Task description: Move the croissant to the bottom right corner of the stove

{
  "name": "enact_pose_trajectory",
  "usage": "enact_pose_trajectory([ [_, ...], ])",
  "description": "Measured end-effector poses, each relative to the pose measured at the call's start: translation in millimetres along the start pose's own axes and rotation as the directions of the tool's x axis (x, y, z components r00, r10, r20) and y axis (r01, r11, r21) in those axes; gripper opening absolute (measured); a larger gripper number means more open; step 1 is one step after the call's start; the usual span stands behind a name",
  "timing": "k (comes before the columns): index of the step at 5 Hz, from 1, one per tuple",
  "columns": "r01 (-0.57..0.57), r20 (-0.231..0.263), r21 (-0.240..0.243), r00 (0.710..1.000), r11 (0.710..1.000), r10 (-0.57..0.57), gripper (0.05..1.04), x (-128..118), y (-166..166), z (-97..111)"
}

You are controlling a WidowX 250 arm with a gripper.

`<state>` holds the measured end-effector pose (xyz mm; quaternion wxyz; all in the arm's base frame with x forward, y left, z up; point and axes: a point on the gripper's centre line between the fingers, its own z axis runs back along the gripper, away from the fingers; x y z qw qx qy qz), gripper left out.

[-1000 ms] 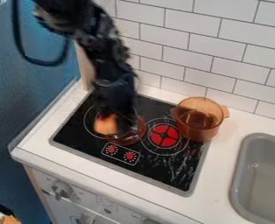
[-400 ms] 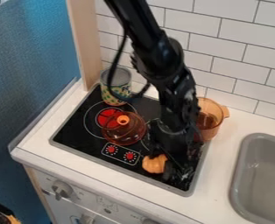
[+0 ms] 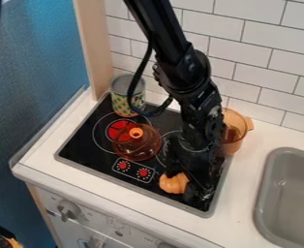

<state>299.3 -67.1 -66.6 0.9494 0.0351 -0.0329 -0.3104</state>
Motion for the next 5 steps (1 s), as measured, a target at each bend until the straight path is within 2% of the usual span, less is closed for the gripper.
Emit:
enact_pose_trajectory([
  [1, 0.001, 0.014, -0.025, 1.0, 1.0, -0.001, 0.994, -4.2, -6.5, 1.1],
  [2, -0.013, 0.079, -0.042, 0.997, 0.999, 0.016, 0.999, -3.1, 1.0, 16.6],
  [3, -0.005, 0.108, -0.059, 0.994, 0.998, 0.011, 0.999, -1.9, 4.1, 35.2],
  [4, -0.025, 0.176, -0.035, 0.984, 0.999, 0.031, 0.999, -2.6, 11.3, 68.1],
  [5, -0.049, 0.19, -0.023, 0.98, 0.999, 0.053, 0.999, -5.2, 14.9, 83.5],
])
